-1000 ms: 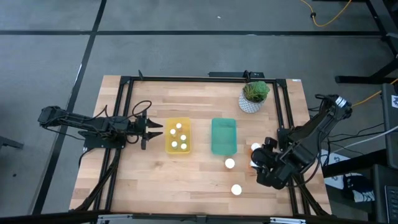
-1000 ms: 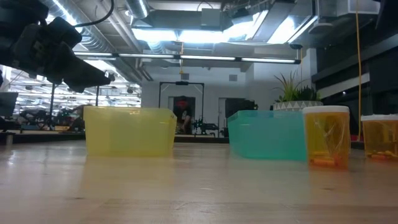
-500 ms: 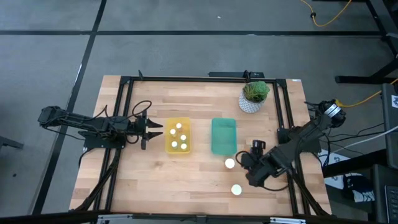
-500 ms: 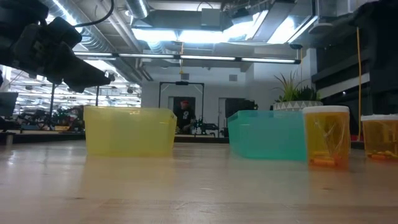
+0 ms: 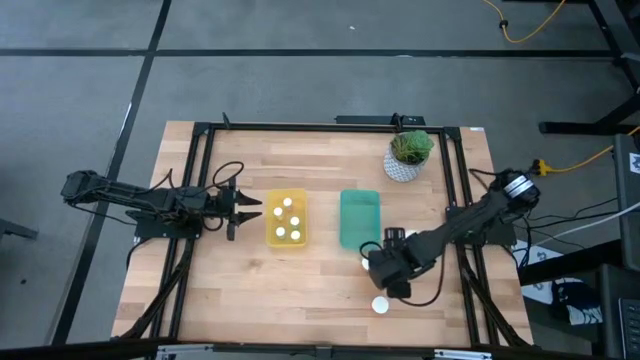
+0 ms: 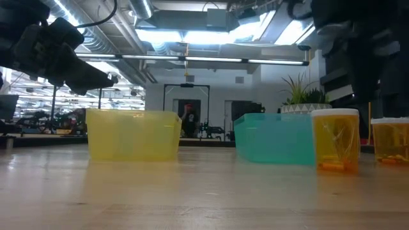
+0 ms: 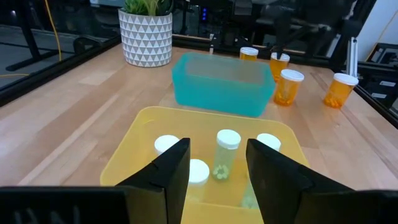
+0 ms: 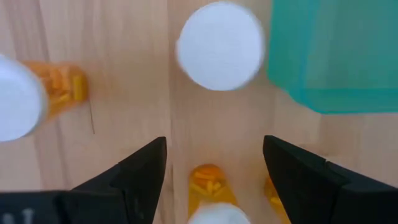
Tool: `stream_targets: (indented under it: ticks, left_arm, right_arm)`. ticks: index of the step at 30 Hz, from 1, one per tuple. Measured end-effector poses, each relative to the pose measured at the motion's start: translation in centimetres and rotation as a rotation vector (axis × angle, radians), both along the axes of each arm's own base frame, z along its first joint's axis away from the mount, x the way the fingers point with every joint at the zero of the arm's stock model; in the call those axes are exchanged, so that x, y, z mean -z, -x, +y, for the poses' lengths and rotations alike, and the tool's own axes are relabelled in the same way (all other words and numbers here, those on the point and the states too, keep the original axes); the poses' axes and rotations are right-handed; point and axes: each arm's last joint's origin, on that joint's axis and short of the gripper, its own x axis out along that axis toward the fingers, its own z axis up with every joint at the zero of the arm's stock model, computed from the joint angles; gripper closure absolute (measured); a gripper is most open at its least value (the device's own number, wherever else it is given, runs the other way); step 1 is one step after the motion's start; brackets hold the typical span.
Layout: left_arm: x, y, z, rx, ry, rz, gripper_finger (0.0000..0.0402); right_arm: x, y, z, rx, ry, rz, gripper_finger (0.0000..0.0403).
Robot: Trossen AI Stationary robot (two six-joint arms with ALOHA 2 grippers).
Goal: Pick and place medicine bottles into bin by pill shape (circle, oval)
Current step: Put the large orange pill bottle into the green bin
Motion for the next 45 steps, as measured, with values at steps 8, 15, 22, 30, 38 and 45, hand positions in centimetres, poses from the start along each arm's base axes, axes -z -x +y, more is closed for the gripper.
stream_targets:
  ticks: [8,15,22,30,38,45]
  left_arm:
    - [0.0,0.0,0.0,0.0,0.0,0.0,0.0252]
    - [0.0,0.0,0.0,0.0,0.0,0.0,0.0252]
    - [0.0,0.0,0.0,0.0,0.0,0.0,0.0252]
    - [0.0,0.0,0.0,0.0,0.0,0.0,0.0252]
    - [0.0,0.0,0.0,0.0,0.0,0.0,0.0252]
    - [0.0,0.0,0.0,0.0,0.0,0.0,0.0252]
  right_arm:
    - [2.0,-1.7,-0.1,-0.034,0.078,-0.035,0.0134]
    - [2.0,-2.6,-0.2,-0.059,0.065,-0.104,0.0134]
    - [1.9,-3.2,0.1,-0.089,0.039,-0.168,0.0134]
    - [2.8,-3.8,0.2,-0.107,0.045,-0.164,0.0134]
    - [2.8,-4.0,0.3,-0.118,0.04,-0.182,0.0134]
    - [2.8,-4.0,0.3,-0.127,0.04,-0.187,0.0147]
